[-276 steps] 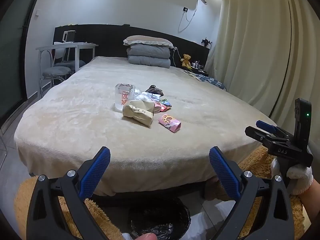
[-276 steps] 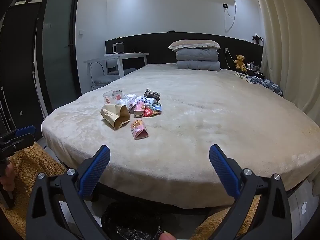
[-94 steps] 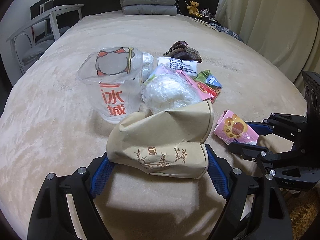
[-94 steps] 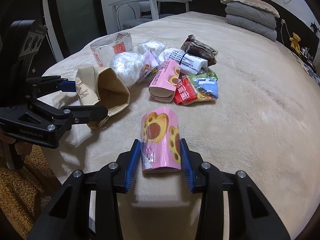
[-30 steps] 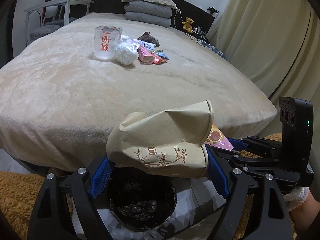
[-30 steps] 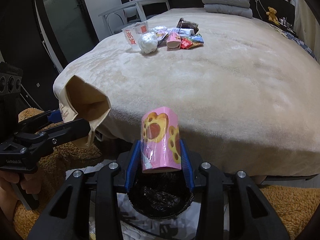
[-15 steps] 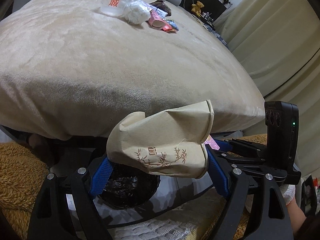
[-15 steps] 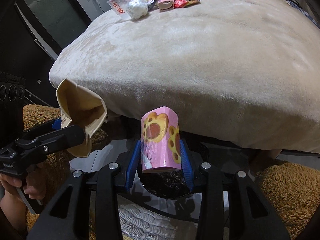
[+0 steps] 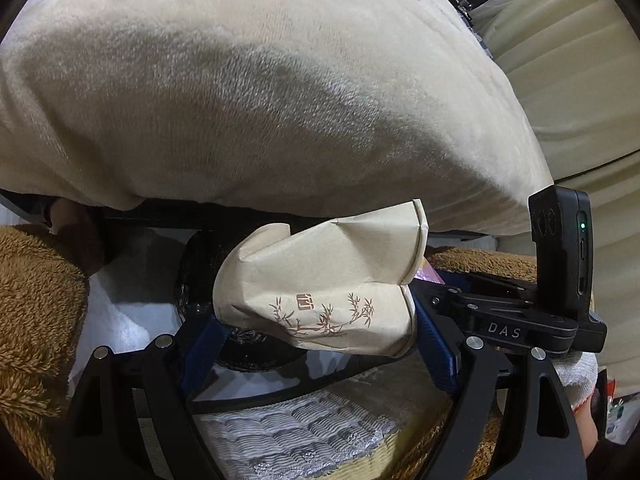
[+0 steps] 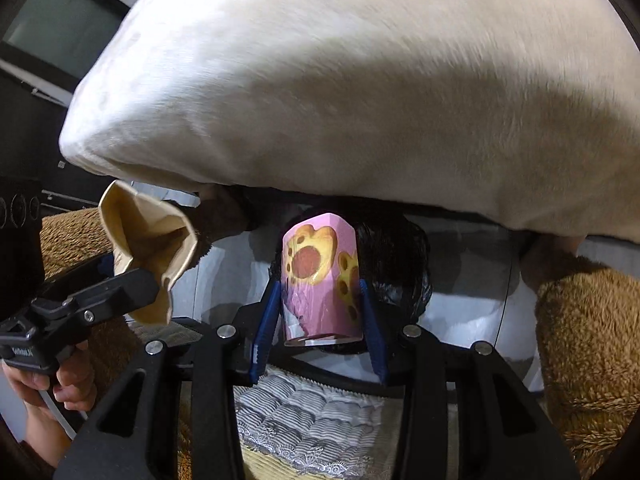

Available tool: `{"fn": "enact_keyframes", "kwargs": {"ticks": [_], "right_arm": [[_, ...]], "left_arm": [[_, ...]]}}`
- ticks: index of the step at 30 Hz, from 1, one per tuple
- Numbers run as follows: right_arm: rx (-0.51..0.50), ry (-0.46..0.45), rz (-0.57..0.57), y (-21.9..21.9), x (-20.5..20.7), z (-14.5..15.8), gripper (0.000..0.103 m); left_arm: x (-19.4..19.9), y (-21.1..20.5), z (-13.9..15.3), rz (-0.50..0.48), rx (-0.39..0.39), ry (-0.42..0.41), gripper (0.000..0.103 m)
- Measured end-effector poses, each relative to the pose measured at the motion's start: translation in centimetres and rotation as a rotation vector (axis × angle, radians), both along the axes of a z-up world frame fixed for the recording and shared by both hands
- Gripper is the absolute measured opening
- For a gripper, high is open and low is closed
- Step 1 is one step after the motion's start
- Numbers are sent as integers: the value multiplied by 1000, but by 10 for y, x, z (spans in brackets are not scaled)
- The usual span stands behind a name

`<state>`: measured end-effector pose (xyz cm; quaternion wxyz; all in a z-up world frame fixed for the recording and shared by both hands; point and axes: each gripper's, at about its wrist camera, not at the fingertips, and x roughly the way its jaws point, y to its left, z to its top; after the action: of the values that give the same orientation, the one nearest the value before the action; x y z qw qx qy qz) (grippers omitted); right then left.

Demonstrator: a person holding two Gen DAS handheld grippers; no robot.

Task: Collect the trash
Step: 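Open both tools to drop the bag and pink box into the bin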

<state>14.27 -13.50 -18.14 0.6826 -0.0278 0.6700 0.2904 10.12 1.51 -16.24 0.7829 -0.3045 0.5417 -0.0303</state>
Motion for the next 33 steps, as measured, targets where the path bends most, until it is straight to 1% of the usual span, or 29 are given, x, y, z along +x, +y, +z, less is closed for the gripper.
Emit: {"fn": "enact_keyframes", "kwargs": {"ticks": [3, 6, 11, 13, 16, 18, 19, 20, 25, 33], "right_arm": [[-6, 51, -24, -4, 4, -10, 41], [-4, 80, -36, -4, 6, -15, 41], [-2, 100, -54, -5, 10, -18, 42], [2, 93, -58, -5, 12, -19, 42], [14, 97, -64, -5, 13, -19, 42], [18, 99, -79, -6, 15, -18, 48], [20, 101, -89, -7, 16, -18, 53], [21, 102, -94, -8, 17, -18, 53], [12, 95, -100, -8, 17, -17, 53], [18, 68, -104, -11, 19, -14, 53]], "left_arm": [[0, 2, -11, -11, -13, 40, 83], [0, 2, -19, -23, -20, 73, 83], [3, -4, -28, -36, -18, 111, 83], [3, -5, -30, -37, -22, 124, 84], [4, -8, -32, -48, -26, 131, 84], [4, -12, -34, -50, -18, 138, 85], [4, -11, -35, -44, -12, 142, 91], [6, -9, -32, -35, -6, 145, 95], [6, -6, -30, -18, -4, 140, 96], [7, -8, -22, -34, 22, 112, 96]]}}
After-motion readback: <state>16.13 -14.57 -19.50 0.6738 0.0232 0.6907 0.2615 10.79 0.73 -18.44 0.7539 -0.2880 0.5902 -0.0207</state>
